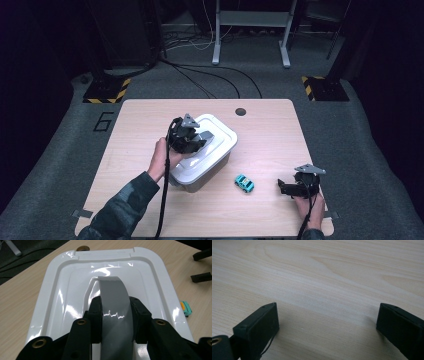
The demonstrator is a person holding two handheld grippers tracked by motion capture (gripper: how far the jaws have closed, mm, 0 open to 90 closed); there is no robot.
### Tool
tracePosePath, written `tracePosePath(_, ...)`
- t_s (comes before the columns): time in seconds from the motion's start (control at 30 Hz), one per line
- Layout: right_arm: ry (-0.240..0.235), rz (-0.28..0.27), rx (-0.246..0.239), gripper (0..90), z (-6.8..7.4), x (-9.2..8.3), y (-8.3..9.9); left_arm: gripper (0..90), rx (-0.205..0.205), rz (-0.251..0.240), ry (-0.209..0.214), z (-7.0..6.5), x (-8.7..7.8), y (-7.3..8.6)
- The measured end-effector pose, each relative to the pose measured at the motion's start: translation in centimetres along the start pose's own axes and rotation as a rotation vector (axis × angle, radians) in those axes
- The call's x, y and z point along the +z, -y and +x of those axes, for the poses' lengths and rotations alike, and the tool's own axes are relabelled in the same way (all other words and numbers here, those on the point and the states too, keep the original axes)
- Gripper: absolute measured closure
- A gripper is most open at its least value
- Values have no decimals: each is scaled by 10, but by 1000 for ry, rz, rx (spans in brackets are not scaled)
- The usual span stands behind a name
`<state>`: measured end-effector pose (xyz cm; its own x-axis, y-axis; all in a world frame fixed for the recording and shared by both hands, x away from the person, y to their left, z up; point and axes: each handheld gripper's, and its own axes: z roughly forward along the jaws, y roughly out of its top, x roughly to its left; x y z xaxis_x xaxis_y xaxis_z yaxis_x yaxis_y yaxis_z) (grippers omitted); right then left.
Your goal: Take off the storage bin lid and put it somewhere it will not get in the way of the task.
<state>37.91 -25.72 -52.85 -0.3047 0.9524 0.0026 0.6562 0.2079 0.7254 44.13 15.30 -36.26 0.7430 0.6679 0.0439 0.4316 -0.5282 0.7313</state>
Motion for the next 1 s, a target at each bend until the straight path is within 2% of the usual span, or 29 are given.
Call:
tracePosePath(0.07,0,0,0,36,0,0,0,667,10,-3,-5,2,-3,-1)
tracePosePath(0.17,0,0,0,37,0,0,0,668,-4,-14,-7,3,-8,-2)
tracePosePath(0.33,0,0,0,37,0,0,0,668,5,-25,-12,5,-14,-5)
tracePosePath(0.43,0,0,0,37,0,0,0,668,8,-20,-1,6,-17,-7)
tracePosePath(1.0,1,-1,0,37,0,0,0,668,16,-56,-34,13,-36,-16)
